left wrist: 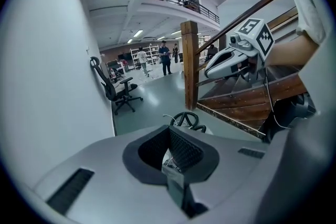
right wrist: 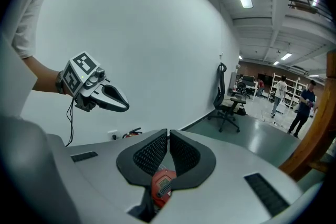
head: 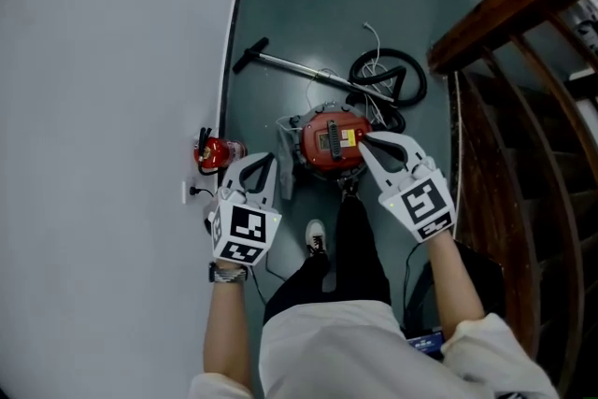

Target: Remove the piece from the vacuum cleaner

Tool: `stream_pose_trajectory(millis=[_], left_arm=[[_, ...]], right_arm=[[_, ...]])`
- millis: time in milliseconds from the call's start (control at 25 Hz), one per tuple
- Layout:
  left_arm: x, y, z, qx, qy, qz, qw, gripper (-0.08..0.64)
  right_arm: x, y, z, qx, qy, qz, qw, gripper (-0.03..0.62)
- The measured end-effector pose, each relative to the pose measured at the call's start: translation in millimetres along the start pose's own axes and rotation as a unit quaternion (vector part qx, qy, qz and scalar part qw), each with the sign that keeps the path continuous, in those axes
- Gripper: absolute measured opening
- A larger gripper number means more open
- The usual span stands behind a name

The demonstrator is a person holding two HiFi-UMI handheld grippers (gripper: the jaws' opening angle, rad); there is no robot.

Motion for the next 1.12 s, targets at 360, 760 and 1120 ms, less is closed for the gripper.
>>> stream_pose_trajectory(millis=[360,760,1120], left_arm=[[-5,-53,30,-0.028,0.027,0.013,0.9992,-0.002],[1,-97,60,-0.072,0.060,0.028,0.9952,0.000],[5,-136,96,-0.103,0.104,0.015,0.9891,-0.002]], right_arm=[[28,-44,34,-0.021,-0.047,-0.020,0.998,0.032],[36,-84,75,-0.049,-0.085,-0.037,0.994,0.032],[44,-118,124,-0.071,-0.109,-0.063,0.989,0.032]])
Point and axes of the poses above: the fingertips, and each gripper's own axes: y backward along the fingers, x to its right, z out of its underside, the point moved 8 cm from there along y, backward along the fingers, and after that the axes turned 7 degrees about -z, right-handed, at the moved point
